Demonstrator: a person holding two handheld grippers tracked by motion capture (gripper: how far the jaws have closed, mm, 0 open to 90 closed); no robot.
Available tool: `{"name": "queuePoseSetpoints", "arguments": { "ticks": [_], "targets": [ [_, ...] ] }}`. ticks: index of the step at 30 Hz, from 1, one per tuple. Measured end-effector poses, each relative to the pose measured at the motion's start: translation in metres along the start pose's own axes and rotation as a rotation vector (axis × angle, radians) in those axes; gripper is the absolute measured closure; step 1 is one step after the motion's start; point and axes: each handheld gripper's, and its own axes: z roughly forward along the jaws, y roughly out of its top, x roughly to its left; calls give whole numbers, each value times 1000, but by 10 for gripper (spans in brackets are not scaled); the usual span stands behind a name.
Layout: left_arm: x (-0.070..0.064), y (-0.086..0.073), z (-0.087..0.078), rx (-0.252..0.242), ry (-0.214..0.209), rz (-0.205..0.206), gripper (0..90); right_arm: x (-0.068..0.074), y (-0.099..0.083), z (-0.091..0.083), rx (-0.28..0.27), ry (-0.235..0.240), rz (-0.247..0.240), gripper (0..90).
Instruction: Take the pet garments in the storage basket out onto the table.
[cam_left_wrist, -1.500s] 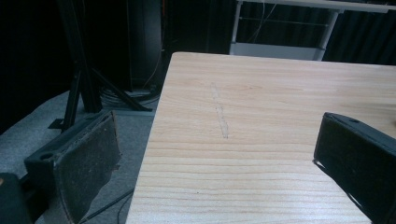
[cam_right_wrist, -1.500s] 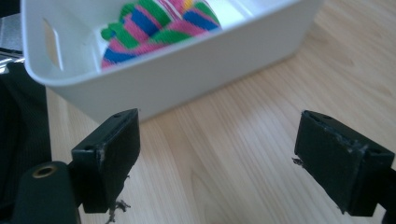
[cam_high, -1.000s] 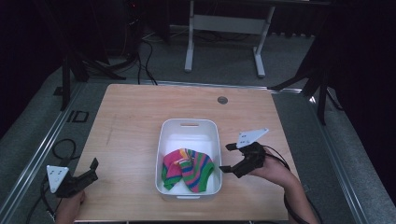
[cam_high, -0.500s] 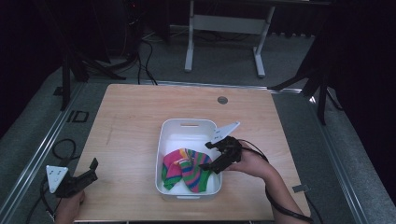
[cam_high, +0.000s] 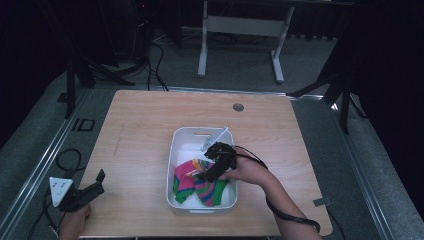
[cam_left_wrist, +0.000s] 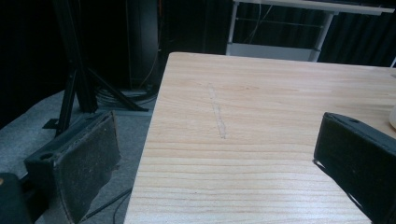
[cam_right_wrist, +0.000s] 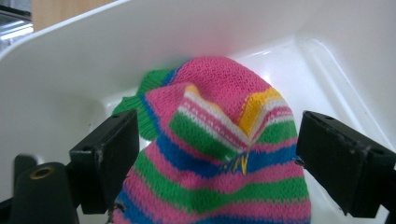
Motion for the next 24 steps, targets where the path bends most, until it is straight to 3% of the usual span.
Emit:
{"name": "queuePoseSetpoints", "arguments": {
  "ticks": [8, 13, 17, 20, 21, 23, 24],
  "targets": [
    [1, 0, 0, 0, -3, 0, 9, 3, 11, 25, 119, -62, -14, 132],
    [1, 0, 0, -1, -3, -1, 9, 2, 13, 38, 224, -92, 32, 152],
    [1, 0, 0, 0, -4, -1, 9, 4, 14, 44, 269, -106, 47, 279],
    [1, 0, 0, 1, -4, -1, 9, 6, 14, 47, 302, -93, 35, 441],
    [1, 0, 0, 0, -3, -1, 9, 7, 14, 48, 309, -92, 16, 548],
    [1, 0, 0, 1, -3, 0, 9, 11, 14, 48, 301, -88, -41, 683],
    [0, 0, 0, 1, -3, -2, 9, 13, 14, 47, 297, -97, -45, 720]
  ]
}}
